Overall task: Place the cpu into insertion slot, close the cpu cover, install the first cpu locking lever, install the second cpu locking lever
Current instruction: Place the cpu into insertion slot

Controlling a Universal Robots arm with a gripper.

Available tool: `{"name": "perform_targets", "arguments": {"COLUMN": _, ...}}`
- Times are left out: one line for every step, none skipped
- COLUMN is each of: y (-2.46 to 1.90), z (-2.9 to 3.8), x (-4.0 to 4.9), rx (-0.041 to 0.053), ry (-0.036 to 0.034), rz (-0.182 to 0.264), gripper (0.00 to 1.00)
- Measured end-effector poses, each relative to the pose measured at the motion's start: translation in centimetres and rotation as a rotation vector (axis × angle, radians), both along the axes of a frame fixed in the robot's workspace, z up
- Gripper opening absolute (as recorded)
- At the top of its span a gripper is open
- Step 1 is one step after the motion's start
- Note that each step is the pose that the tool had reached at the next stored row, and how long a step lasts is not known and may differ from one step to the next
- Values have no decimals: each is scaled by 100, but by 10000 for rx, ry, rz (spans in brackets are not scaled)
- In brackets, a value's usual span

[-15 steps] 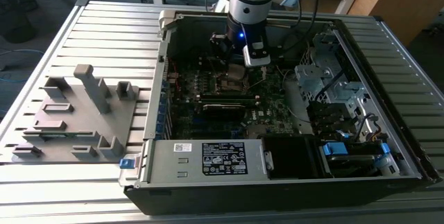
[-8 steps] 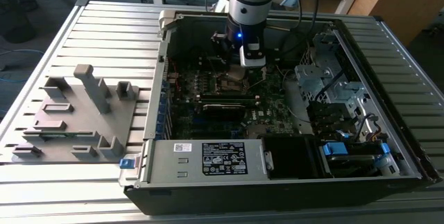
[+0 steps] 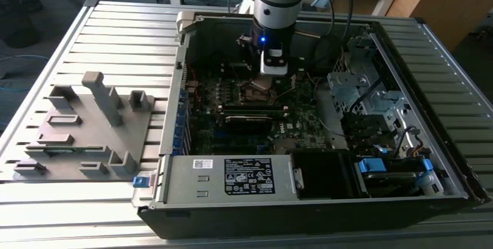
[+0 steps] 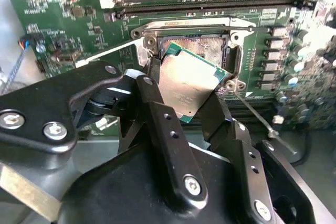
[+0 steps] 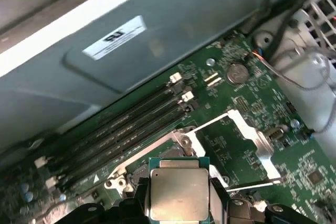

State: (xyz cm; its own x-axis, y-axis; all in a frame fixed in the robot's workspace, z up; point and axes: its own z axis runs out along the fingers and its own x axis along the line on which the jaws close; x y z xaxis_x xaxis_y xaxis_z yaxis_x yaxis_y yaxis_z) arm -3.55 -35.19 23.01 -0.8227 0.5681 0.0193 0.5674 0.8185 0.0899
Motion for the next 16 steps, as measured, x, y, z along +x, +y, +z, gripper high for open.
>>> {"name": "perform_targets", "arguments": {"y": 0, "z": -3, "x": 0, "rx": 0, "ry": 0, "rz": -181, "gripper": 54}}
{"name": "perform_targets", "arguments": {"y": 0, "z": -7, "x": 0, "rx": 1, "ry": -1, "rz": -376, "gripper": 54}}
{"name": "perform_targets", "arguments": {"y": 0, "z": -10, "x": 0, "rx": 1, "ry": 0, "rz": -557, "gripper": 54}}
{"name": "perform_targets", "arguments": {"y": 0, "z": -13, "x": 0, "rx": 0, "ry": 0, "rz": -737, "gripper": 54}}
{"name": "perform_targets", "arguments": {"y": 0, "z": -17, "x": 0, "rx": 0, "ry": -1, "rz": -915, "gripper": 54}}
{"name": "perform_targets", "arguments": {"y": 0, "z": -21, "x": 0, "rx": 1, "ry": 0, "rz": -1096, "gripper": 54}}
{"name": "perform_targets", "arguments": {"y": 0, "z": -25, "x": 0, "rx": 0, "ry": 0, "rz": -1275, "gripper": 54}}
{"name": "perform_targets", "arguments": {"y": 0, "z": -29, "x": 0, "rx": 1, "ry": 0, "rz": -1467, "gripper": 54}}
{"name": "perform_targets", "arguments": {"y": 0, "z": -33, "x": 0, "rx": 0, "ry": 0, "rz": -1646, "gripper": 54}}
{"name": "perform_targets", "arguments": {"y": 0, "z": -37, "x": 0, "rx": 0, "ry": 0, "rz": -1827, "gripper": 54}}
{"name": "perform_targets", "arguments": {"y": 0, "z": -41, "x": 0, "rx": 0, "ry": 0, "rz": -2006, "gripper": 54}}
{"name": "perform_targets", "arguments": {"y": 0, "z": -45, "x": 0, "rx": 0, "ry": 0, "rz": -2186, "gripper": 54}}
{"name": "perform_targets", "arguments": {"y": 0, "z": -50, "x": 0, "rx": 0, "ry": 0, "rz": -2366, "gripper": 54}}
{"name": "perform_targets", "arguments": {"y": 0, "z": -54, "x": 0, "rx": 1, "ry": 0, "rz": -2545, "gripper": 54}}
{"name": "perform_targets", "arguments": {"y": 0, "z": -59, "x": 0, "rx": 0, "ry": 0, "rz": -2726, "gripper": 54}}
{"name": "perform_targets", "arguments": {"y": 0, "z": -63, "x": 0, "rx": 0, "ry": 0, "rz": -2921, "gripper": 54}}
